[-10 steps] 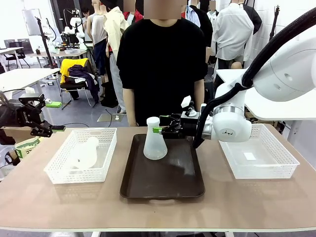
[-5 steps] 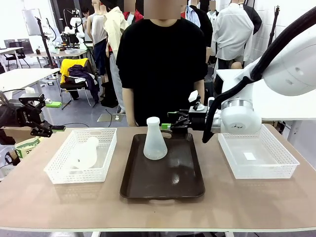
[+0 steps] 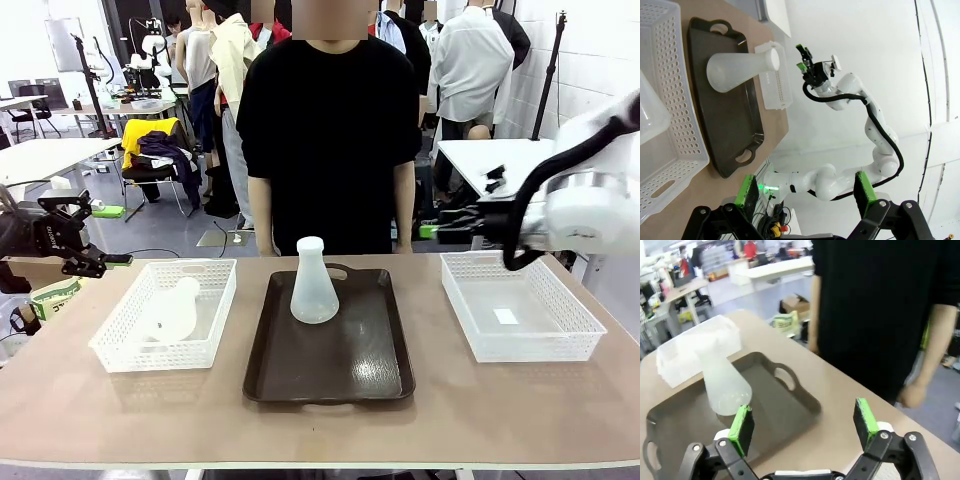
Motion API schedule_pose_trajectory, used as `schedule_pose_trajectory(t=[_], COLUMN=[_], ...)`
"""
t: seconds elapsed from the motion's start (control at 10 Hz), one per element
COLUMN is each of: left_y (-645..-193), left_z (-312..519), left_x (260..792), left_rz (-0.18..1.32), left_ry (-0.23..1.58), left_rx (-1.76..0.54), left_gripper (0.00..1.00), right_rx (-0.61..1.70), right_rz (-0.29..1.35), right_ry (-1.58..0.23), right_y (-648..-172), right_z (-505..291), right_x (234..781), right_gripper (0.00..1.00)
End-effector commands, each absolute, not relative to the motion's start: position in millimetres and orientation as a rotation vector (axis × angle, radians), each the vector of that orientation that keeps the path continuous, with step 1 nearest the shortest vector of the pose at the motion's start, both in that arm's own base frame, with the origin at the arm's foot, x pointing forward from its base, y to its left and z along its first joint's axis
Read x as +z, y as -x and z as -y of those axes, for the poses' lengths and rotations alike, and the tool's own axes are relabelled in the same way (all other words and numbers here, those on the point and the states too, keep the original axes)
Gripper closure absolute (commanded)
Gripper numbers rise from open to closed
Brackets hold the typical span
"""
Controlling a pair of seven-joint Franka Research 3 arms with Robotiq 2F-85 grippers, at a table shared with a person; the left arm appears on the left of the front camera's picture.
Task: Prepare the laboratory tools.
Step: Pick up the Big flask that the person points to.
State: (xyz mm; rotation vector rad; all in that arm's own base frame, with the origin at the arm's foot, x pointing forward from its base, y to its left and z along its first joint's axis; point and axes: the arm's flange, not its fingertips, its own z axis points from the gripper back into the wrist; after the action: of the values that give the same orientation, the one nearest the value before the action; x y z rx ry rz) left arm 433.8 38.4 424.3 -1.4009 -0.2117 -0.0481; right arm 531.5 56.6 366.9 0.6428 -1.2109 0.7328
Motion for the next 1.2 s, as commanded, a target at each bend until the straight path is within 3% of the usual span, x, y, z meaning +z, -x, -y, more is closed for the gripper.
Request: schedule_pose_trajectory(t=[0.0, 0.4, 1.1], left_y=[-433.1, -433.1, -433.1], left_z=[-39.3, -39.3, -39.3], left_x=[425.7, 425.7, 425.7], left_rz=[0.216, 0.216, 0.216], left_ry=[1.406, 1.406, 1.406], left_rx=[-0.049, -0.049, -0.049], left_gripper=[0.00, 0.00, 0.00], right_rx=[0.630, 0.527, 0.563], right_rz=[1.289, 1.358, 1.313], right_ry=[-0.590, -0.614, -0.599], right_y=[-505.8, -501.4, -503.5], right_z=[-41.6, -22.0, -14.1], right_x=[382.5, 379.8, 393.7], right_gripper=[0.00, 0.00, 0.00])
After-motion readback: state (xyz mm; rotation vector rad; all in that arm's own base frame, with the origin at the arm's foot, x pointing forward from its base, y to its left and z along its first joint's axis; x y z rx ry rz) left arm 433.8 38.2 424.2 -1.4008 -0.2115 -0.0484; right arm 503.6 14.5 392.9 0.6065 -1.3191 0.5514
